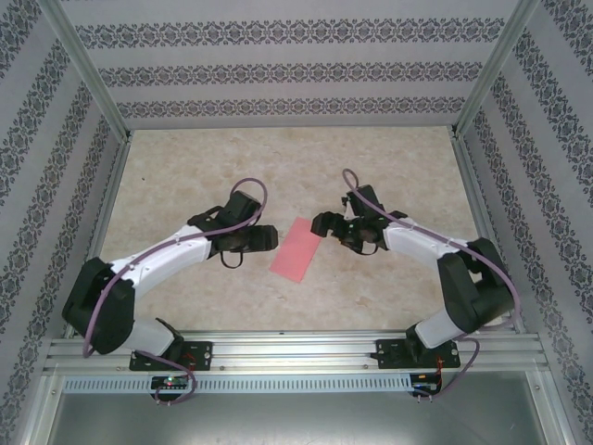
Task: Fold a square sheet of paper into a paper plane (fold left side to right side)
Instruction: Turn over the paper at the center of the table, then rotate the paper at the center of the table.
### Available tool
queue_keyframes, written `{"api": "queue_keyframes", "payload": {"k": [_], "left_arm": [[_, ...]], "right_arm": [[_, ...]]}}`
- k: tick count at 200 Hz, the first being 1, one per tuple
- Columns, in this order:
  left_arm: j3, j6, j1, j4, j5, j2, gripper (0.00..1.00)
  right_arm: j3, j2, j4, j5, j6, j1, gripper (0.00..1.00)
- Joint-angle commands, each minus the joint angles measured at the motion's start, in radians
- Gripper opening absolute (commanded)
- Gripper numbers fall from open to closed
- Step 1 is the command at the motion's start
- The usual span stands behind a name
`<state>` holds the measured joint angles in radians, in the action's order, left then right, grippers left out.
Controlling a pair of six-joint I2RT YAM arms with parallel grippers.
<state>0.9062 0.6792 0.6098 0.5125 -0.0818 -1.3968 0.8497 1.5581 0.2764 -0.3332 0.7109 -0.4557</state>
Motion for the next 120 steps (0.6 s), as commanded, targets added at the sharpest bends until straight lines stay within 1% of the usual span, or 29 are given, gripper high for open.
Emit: {"api": "queue_keyframes", "payload": {"k": [1, 40, 69, 100, 120], "left_arm": [[-0.051, 0.051, -0.028, -0.111, -0.012, 0.095, 0.75], [-0.12, 0.07, -0.049, -0.094, 0.065, 0.212, 0.82], [-0.131, 0.059, -0.056, -0.057, 0.082, 0.25, 0.83], [-0.142, 0.048, -0.059, -0.05, 0.088, 0.278, 0.84], [-0.142, 0.038, -0.06, -0.036, 0.094, 0.287, 0.84]], "right_arm": [[0.091, 0.071, 0.053, 0.148, 0.054, -0.048, 0.98], [0.225, 0.198, 0.165, 0.285, 0.087, -0.139, 0.98], [0.315, 0.279, 0.255, 0.368, 0.12, -0.179, 0.98], [0.351, 0.323, 0.268, 0.392, 0.157, -0.201, 0.98], [0.385, 0.353, 0.279, 0.385, 0.159, -0.218, 0.98]]}}
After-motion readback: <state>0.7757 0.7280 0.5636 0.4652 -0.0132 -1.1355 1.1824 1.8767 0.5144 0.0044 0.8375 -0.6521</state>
